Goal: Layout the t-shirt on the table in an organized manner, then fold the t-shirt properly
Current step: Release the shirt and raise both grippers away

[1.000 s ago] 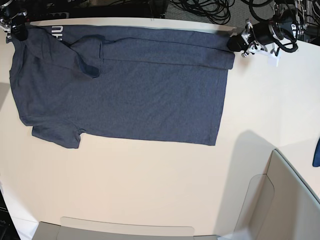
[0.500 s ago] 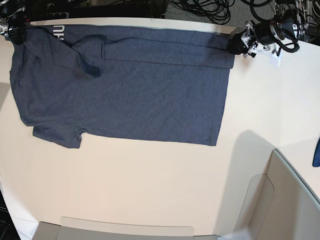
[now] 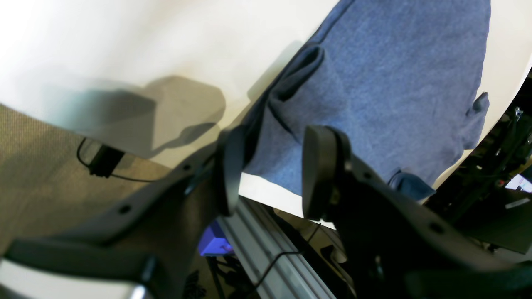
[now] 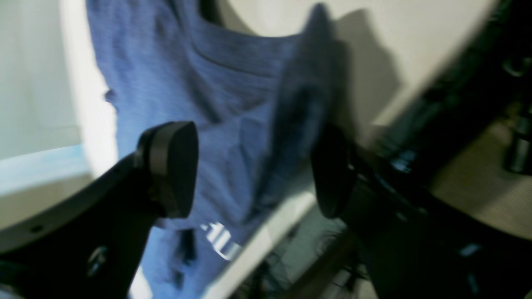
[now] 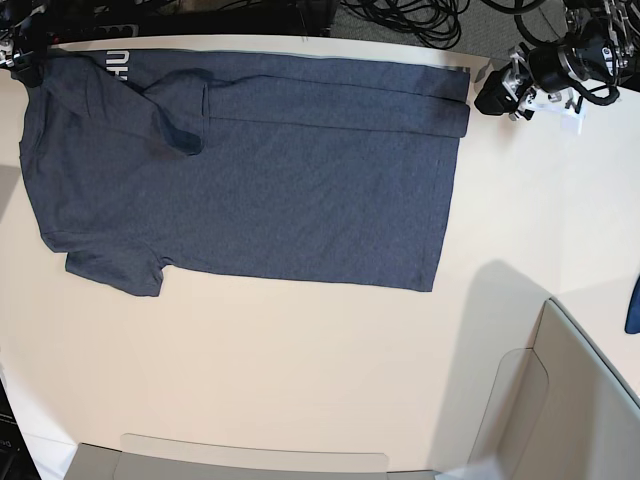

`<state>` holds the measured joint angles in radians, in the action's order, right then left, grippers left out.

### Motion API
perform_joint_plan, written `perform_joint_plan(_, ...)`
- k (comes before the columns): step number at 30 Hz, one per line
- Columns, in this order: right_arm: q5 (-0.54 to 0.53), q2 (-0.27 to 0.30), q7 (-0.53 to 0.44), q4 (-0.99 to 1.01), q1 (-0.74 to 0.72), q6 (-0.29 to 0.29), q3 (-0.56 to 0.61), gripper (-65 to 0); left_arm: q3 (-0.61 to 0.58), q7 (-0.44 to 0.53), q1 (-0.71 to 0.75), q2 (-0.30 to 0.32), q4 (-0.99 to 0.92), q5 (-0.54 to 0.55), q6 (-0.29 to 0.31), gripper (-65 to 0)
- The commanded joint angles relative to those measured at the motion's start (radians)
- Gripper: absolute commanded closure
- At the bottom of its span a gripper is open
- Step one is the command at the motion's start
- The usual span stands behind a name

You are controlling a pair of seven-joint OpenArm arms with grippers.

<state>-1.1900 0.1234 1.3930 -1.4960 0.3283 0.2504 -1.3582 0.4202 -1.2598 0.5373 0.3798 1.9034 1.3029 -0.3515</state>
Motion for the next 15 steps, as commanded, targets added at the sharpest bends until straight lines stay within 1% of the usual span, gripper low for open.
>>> perform_joint_plan(1,-0.006,0.015,0.003,-0.033,0.022,0.0,-0.027,-43.0,0.012,-0.021,-0.001,0.014,0.015,0.022,-0.001,-24.0)
perform_joint_plan(7,-0.004,0.015,0.003,-0.157,0.064,0.0,-0.119,-42.9,0.036,-0.027,-0.001,0.014,0.015,0.024,0.002,-23.8)
perform_joint_plan(10,0.002,0.02,0.001,-0.263,0.076,0.0,-0.123,-42.9,0.056,-0.027,-0.006,0.015,0.017,0.025,0.002,-23.8)
perform_joint_plan(13,0.009,0.022,-0.001,-0.387,0.075,0.0,-0.12,-42.9,0.104,-0.027,-0.058,0.015,0.031,0.047,0.004,-23.8)
perform_joint_plan(15,0.048,0.035,-0.007,-0.48,0.07,0.0,-0.108,-42.9,0.118,-0.027,-0.095,0.015,0.031,0.053,0.004,-23.8)
